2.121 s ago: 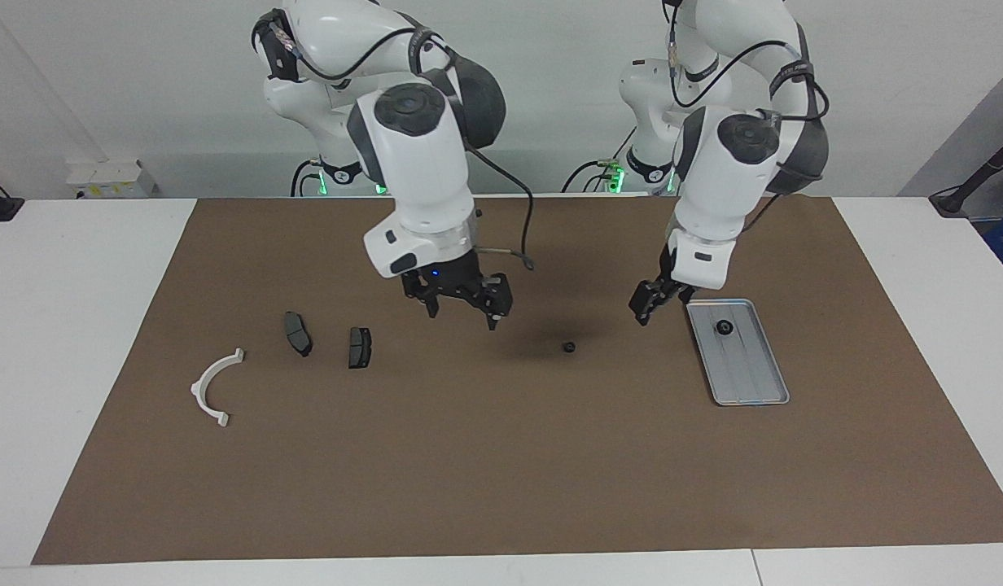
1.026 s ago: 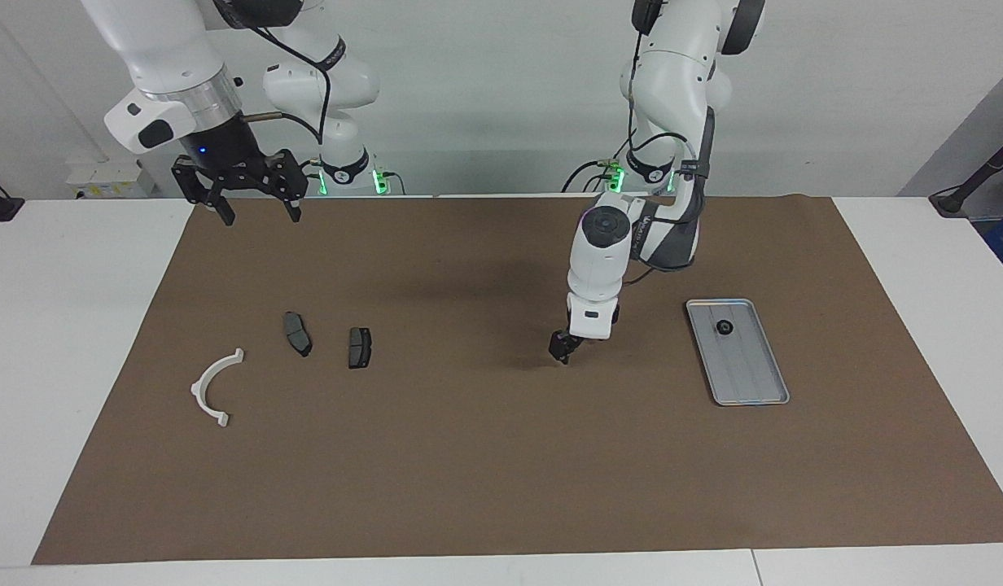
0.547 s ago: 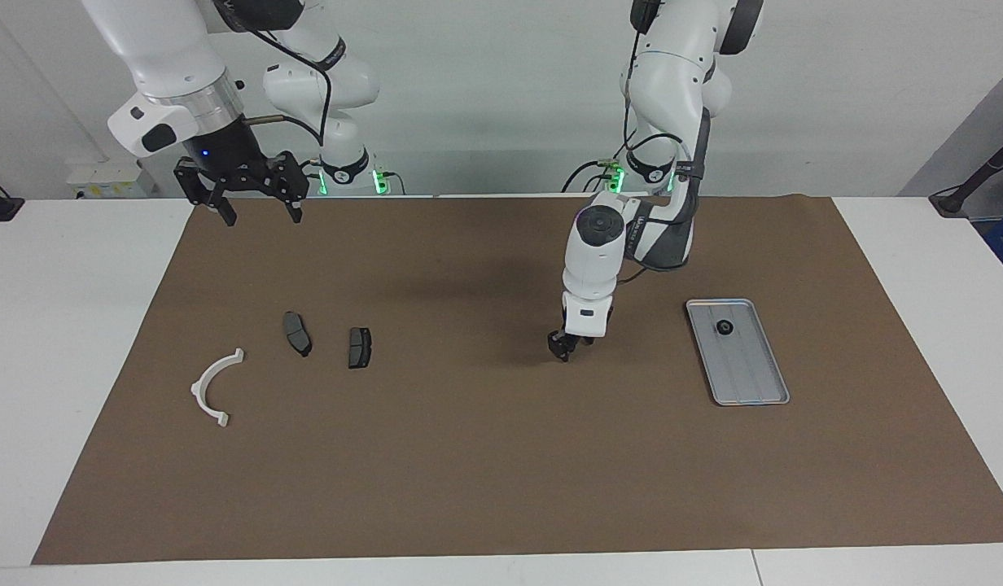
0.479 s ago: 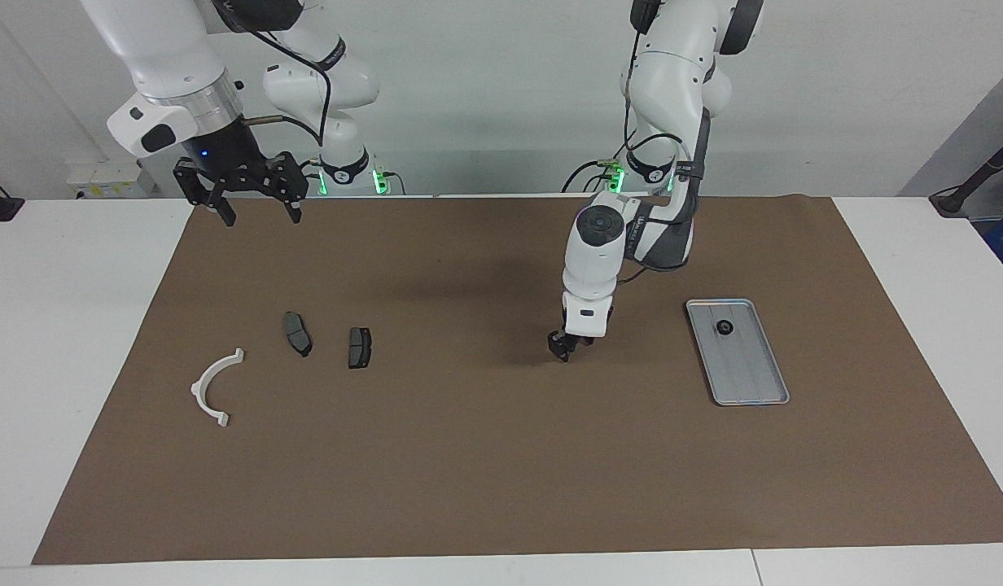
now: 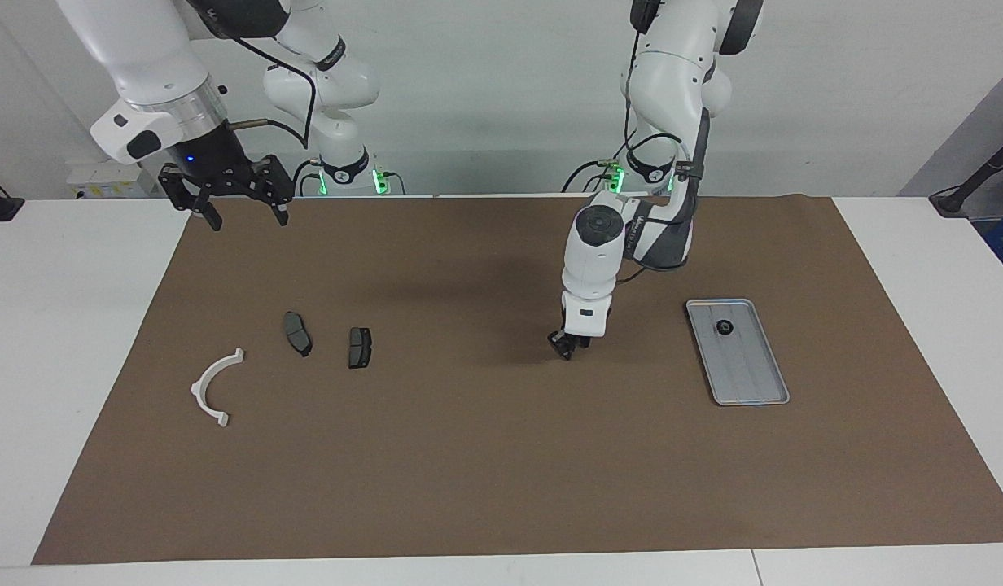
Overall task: Pick bearing gear from pile to tray
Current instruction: 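Grasp the gear with the left gripper while the right gripper returns to rest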
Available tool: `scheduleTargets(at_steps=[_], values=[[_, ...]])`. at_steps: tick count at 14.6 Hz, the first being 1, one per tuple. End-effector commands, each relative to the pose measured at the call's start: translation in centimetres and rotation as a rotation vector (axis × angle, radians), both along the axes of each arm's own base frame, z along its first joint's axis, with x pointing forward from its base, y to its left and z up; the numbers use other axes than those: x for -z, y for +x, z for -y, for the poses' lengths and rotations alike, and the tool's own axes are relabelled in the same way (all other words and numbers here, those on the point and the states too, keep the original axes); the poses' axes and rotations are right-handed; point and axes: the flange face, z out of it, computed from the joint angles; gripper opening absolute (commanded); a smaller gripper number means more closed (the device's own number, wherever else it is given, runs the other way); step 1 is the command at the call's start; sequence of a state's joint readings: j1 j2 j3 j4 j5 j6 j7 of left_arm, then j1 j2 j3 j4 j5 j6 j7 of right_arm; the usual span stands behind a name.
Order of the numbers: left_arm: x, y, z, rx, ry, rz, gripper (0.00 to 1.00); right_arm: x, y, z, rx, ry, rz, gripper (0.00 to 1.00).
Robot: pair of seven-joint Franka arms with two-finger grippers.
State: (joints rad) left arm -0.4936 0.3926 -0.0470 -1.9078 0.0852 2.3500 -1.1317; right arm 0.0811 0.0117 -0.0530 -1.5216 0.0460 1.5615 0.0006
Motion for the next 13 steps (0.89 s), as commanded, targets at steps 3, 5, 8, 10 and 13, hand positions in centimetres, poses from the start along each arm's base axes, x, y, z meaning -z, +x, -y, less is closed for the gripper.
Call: scheduleTargets(at_steps=[3,5,8,10,13], values=[[-0.03,-0.84,0.32,-0.016,-0.002,0.012,0.51,0.44,0.00,0.42,-0.023,-0.019,0.009,1.00],[0.09,-1.01,0.45,-0.013,-0.001,0.011,0.51,0.44,0.00,0.40,-0.023,-0.017,0.009,1.00],[0.16,-1.10,0.50,-0.011,0.000,0.010,0.51,0.29,0.07,0.50,-0.022,-0.019,0.013,1.00],[0.16,-1.05,0.42,-0.013,0.000,0.010,0.44,0.30,0.06,0.57,-0.019,-0.017,0.011,1.00],[0.09,-1.01,0.44,-0.011,-0.001,0.011,0.07,0.30,0.06,0.57,-0.019,-0.017,0.012,1.00]])
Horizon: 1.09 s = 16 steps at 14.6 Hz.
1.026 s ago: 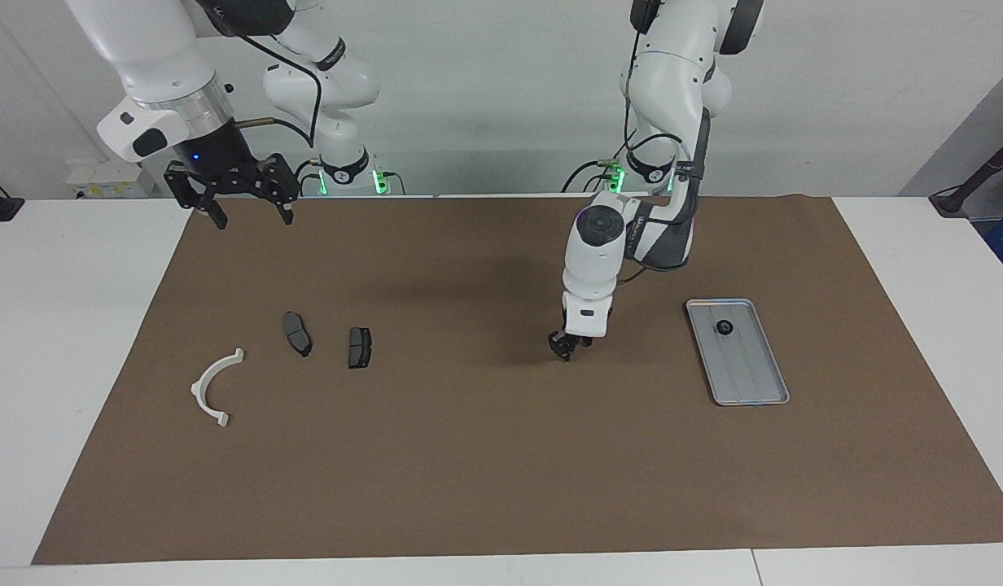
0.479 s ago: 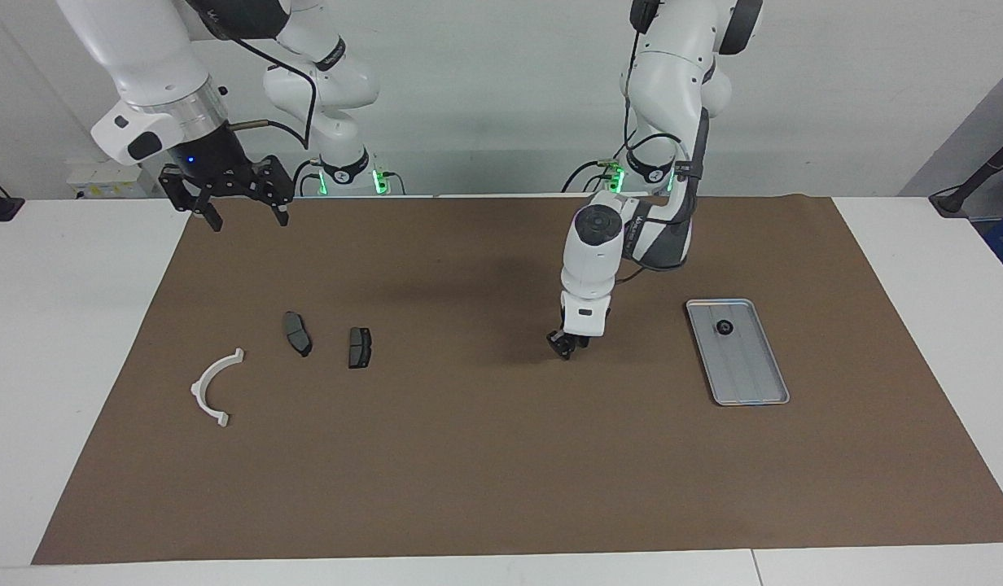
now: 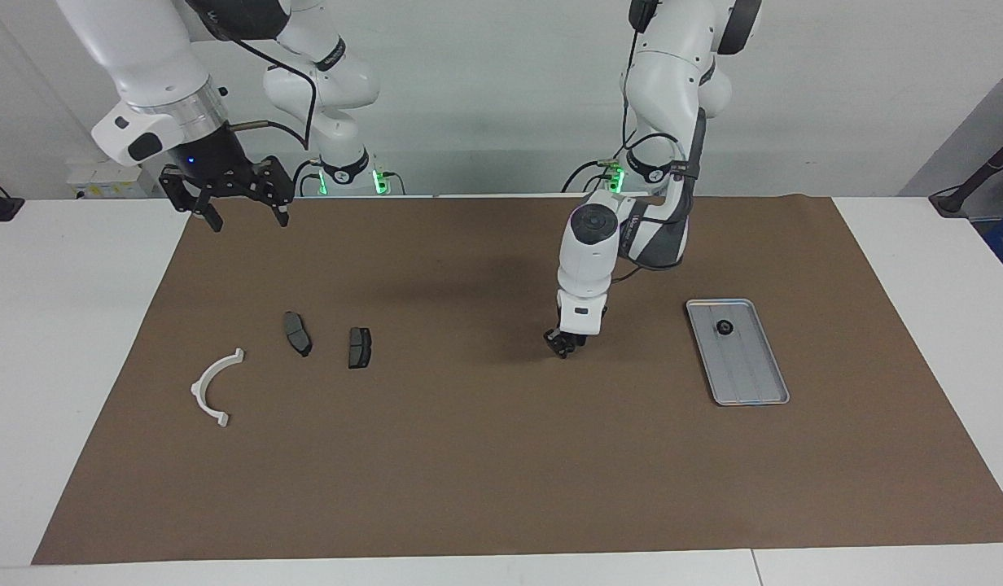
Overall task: Pick bearing gear from pile to tray
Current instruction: 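Grasp the gear with the left gripper while the right gripper returns to rest, then carry the gear with the left gripper and lower it into the tray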
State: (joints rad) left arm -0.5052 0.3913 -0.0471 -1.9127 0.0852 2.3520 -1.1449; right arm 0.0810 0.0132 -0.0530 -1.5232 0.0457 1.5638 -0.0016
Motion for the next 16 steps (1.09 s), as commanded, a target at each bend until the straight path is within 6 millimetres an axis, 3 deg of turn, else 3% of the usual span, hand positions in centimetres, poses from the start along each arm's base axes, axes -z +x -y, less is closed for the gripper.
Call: scheduleTargets(at_steps=[1,4,6,8,13,16], values=[[-0.2,-0.2,-0.5,-0.015,0.001,0.010,0.00,0.2,0.1,0.6,-0.017,-0.017,0.014,1.00],[-2.8,1.4,-1.7,0.023,0.037,-0.024,0.00,0.0,0.1,0.7,-0.016,-0.018,0.017,1.00],[-6.6,2.3,-6.9,0.058,0.049,-0.027,0.00,0.2,0.1,1.4,-0.006,-0.020,0.014,1.00],[-8.8,2.6,-12.8,0.139,0.065,-0.053,0.00,0.4,0.3,1.4,-0.004,-0.020,0.011,1.00],[-8.8,5.6,-25.1,0.310,0.050,-0.066,0.00,0.6,0.5,1.4,-0.001,-0.026,0.008,1.00],[-8.4,6.8,-29.1,0.352,0.014,-0.015,0.00,0.8,0.5,1.5,-0.001,-0.027,0.003,1.00]])
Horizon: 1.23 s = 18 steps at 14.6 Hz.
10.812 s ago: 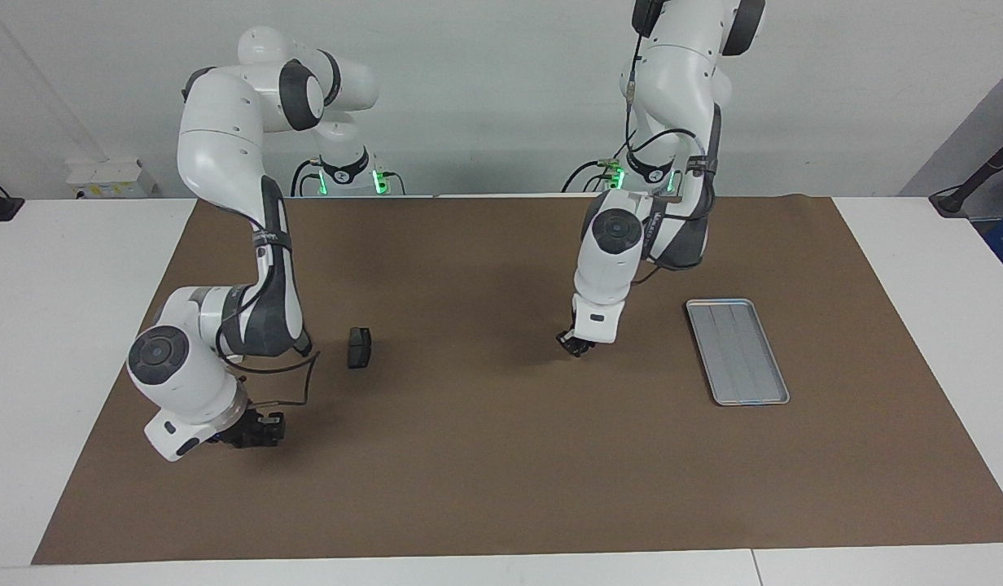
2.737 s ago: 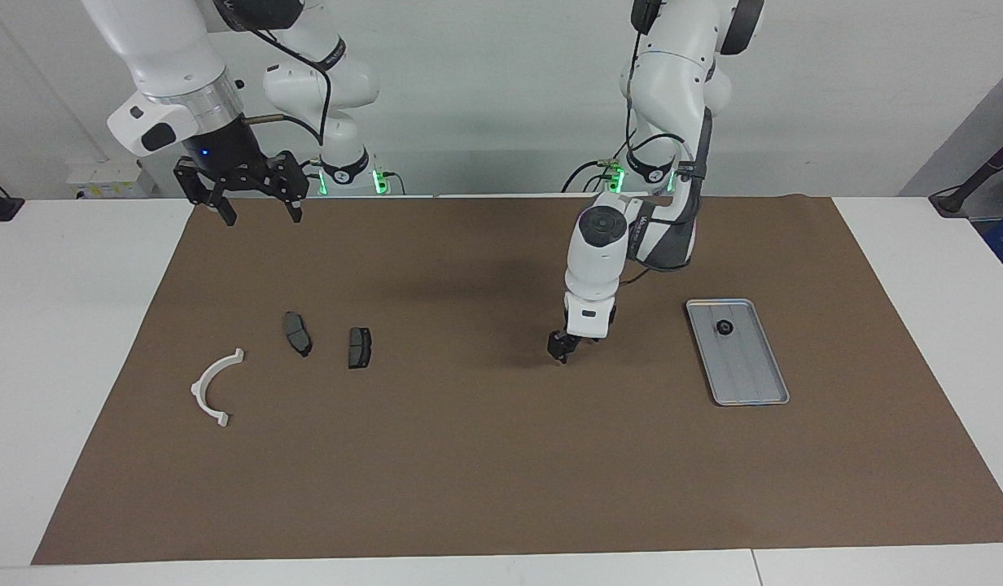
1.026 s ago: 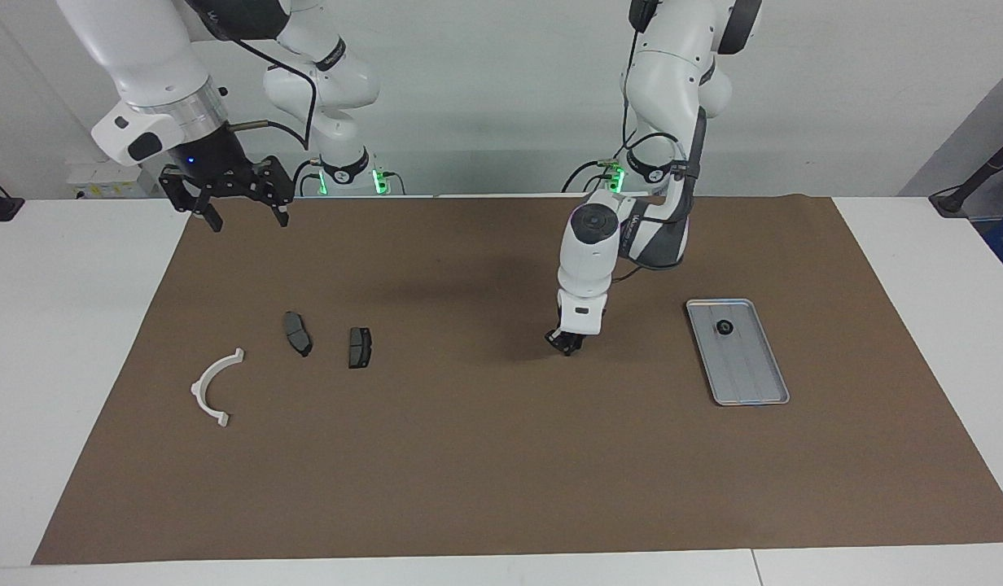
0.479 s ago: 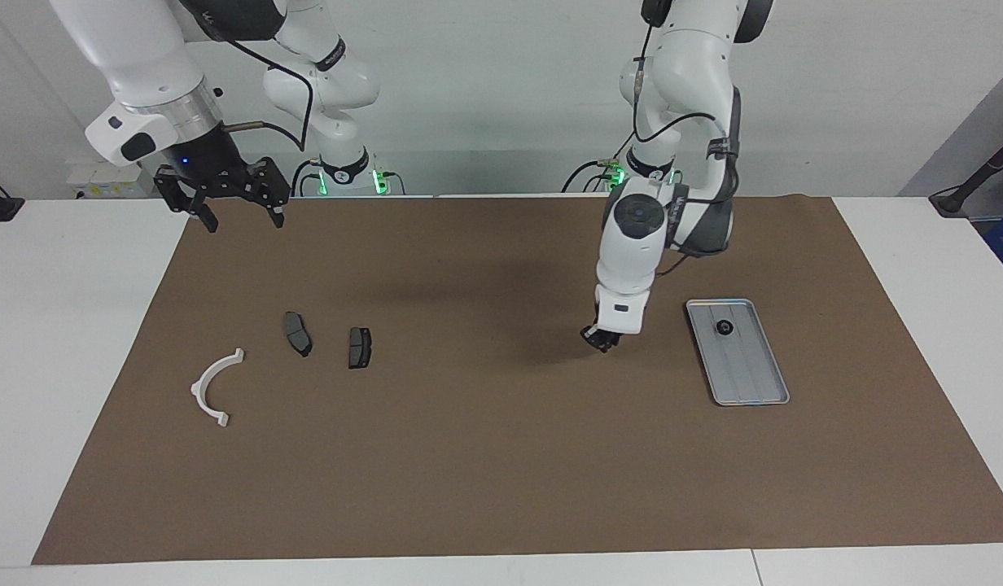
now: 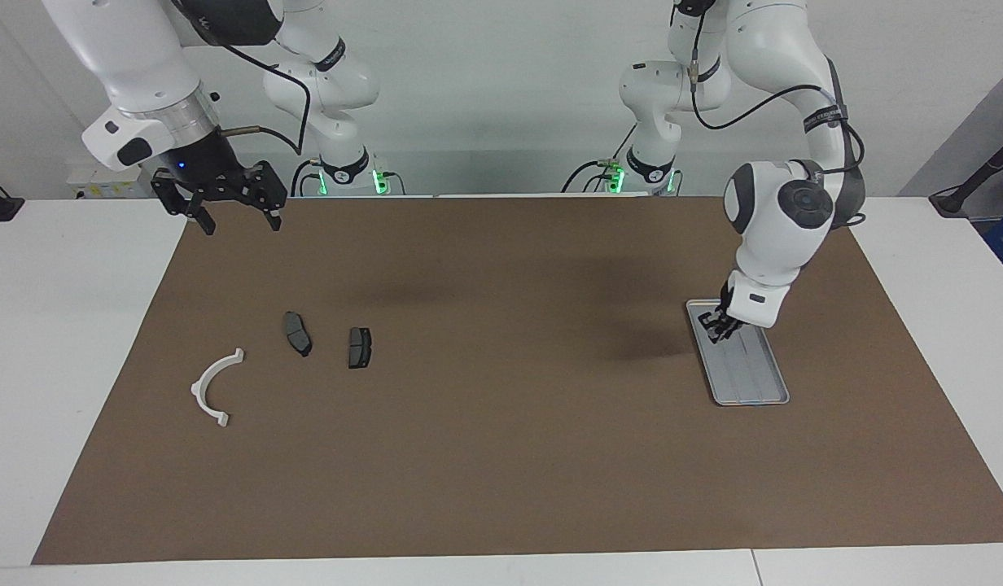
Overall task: Pick bearing gear from pile to tray
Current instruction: 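Carry the gear with the left gripper and lower it into the tray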
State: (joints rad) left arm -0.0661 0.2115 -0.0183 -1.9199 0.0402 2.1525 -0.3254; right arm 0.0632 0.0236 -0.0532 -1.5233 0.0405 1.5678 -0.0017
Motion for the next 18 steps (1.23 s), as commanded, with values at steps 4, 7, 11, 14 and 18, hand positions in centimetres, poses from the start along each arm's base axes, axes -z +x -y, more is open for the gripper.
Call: scheduleTargets(at_steps=[4,7,11,14,18], values=[[4.2,1.4,-3.2,0.043,-0.023,0.048,0.00,0.4,0.3,0.3,-0.021,-0.023,0.009,1.00],[6.0,0.8,-4.9,0.020,-0.023,0.036,0.00,0.5,0.4,0.4,-0.017,-0.023,0.009,1.00],[7.5,-0.1,-4.9,0.015,-0.023,0.033,0.00,0.5,0.4,0.4,-0.020,-0.023,0.009,1.00],[7.9,-0.4,-4.9,0.012,-0.025,0.025,0.00,0.4,0.4,0.4,-0.020,-0.023,0.011,1.00],[8.5,-0.8,-4.9,0.011,-0.025,0.042,0.01,0.1,0.4,0.4,-0.021,-0.023,0.018,1.00]])
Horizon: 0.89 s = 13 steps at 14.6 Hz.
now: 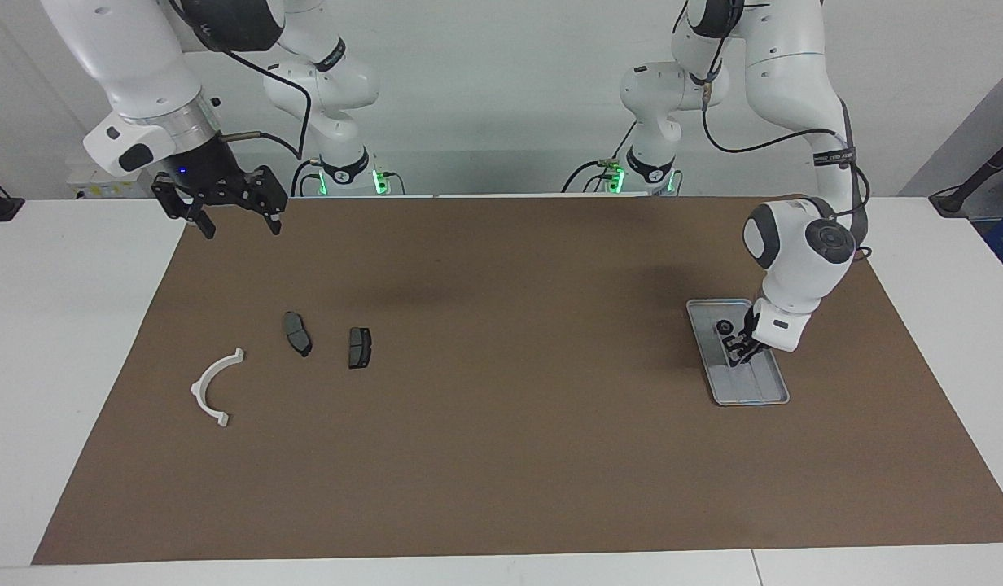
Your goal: Pick bearing gear from pile to tray
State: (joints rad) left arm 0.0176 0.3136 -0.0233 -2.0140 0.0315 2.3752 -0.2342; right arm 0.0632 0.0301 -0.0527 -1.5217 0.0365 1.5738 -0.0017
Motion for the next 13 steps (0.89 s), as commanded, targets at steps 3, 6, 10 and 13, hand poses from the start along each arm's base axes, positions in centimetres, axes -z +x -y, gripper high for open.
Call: scheduleTargets(at_steps=[3,6,10,13], values=[[0.4,-1.2,-0.1,0.001,-0.011,0.012,0.07,-0.1,0.2,0.4,-0.021,-0.023,0.017,1.00],[0.1,-1.0,-0.1,0.006,-0.011,0.009,0.91,-0.1,0.2,0.5,-0.021,-0.029,0.017,1.00],[-4.9,0.1,-0.1,0.004,-0.008,0.004,1.00,0.0,0.3,0.5,-0.021,-0.029,0.023,1.00],[-12.7,0.4,-0.5,-0.001,-0.002,-0.020,1.00,-0.1,0.3,0.5,-0.022,-0.029,0.025,1.00]])
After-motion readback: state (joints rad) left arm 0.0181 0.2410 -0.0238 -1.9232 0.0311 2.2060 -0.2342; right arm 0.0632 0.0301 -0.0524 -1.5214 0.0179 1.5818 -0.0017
